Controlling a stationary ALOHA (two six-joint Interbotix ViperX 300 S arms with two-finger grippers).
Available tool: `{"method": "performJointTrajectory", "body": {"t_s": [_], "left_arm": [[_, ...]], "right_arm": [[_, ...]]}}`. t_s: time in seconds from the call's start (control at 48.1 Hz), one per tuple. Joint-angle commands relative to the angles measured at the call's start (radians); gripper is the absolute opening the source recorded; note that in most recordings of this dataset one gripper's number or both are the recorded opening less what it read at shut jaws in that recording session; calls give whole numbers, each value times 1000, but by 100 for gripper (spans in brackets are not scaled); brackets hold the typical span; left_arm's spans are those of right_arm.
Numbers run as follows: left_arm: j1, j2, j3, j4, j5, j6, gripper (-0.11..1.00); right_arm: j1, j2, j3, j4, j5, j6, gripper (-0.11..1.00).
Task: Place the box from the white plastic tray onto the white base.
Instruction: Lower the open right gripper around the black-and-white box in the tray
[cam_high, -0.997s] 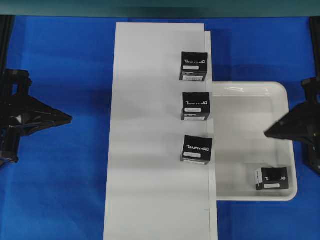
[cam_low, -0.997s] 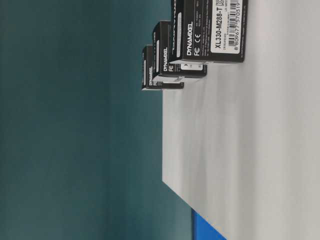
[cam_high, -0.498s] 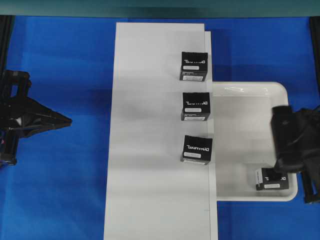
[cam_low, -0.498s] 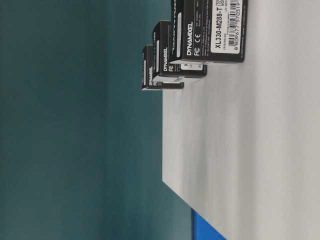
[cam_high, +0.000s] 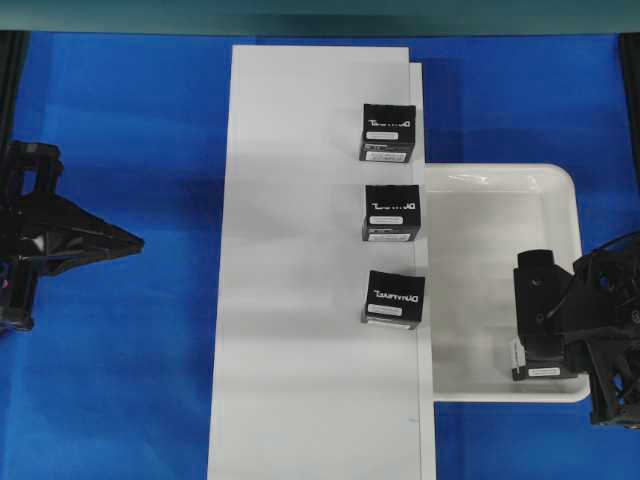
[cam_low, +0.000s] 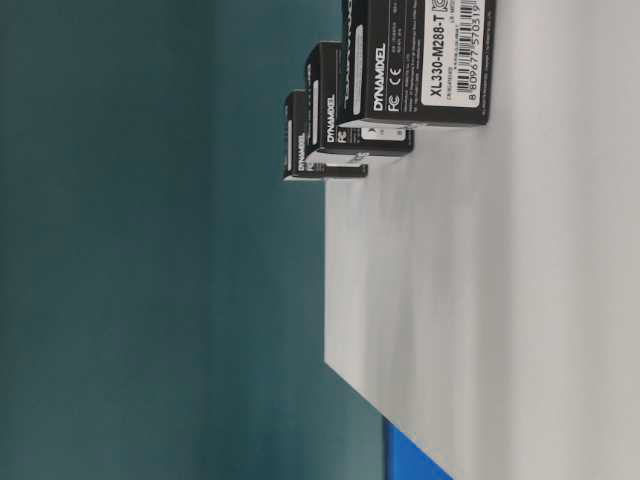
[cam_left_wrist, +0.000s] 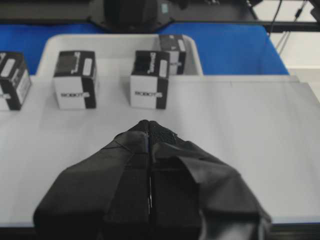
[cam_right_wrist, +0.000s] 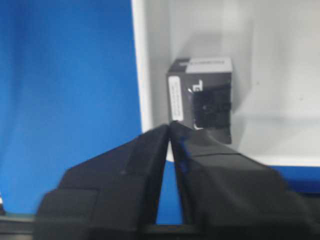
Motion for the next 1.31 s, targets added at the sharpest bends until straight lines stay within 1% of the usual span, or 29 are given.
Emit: {"method": "performJointTrajectory", "body": {"t_s": [0.0,0.125,0.208,0.249,0.291,0.478,0.602,0.789,1.018,1.288], "left_arm": [[-3,6,-25,2,-5,-5,-7],[-3,6,-25,2,-5,-14,-7],[-3,6,-25,2,-5,-15,-7],[-3,8,-25,2,-6,-15,-7],[-3,8,-25,2,-5,-15,-7],[-3,14,-25,2,-5,-15,-7],[-3,17,-25,2,-5,-15,-7],[-3,17,-25,2,-6,-17,-7],[-3,17,-25,2,-5,-18,-7],[0,18,-29,2,-5,-18,-7]], "right_arm": [[2,8,18,8,-35,15,31],[5,14,55,5,-92,32,68],[5,25,84,3,-107,34,90],[5,29,97,6,-115,35,96],[5,35,107,6,-123,38,99],[3,48,155,-3,-166,75,100],[3,57,173,-11,-192,84,100],[3,80,189,-48,-213,84,100],[6,109,192,-46,-267,84,100],[8,164,219,-51,-285,81,100]]}}
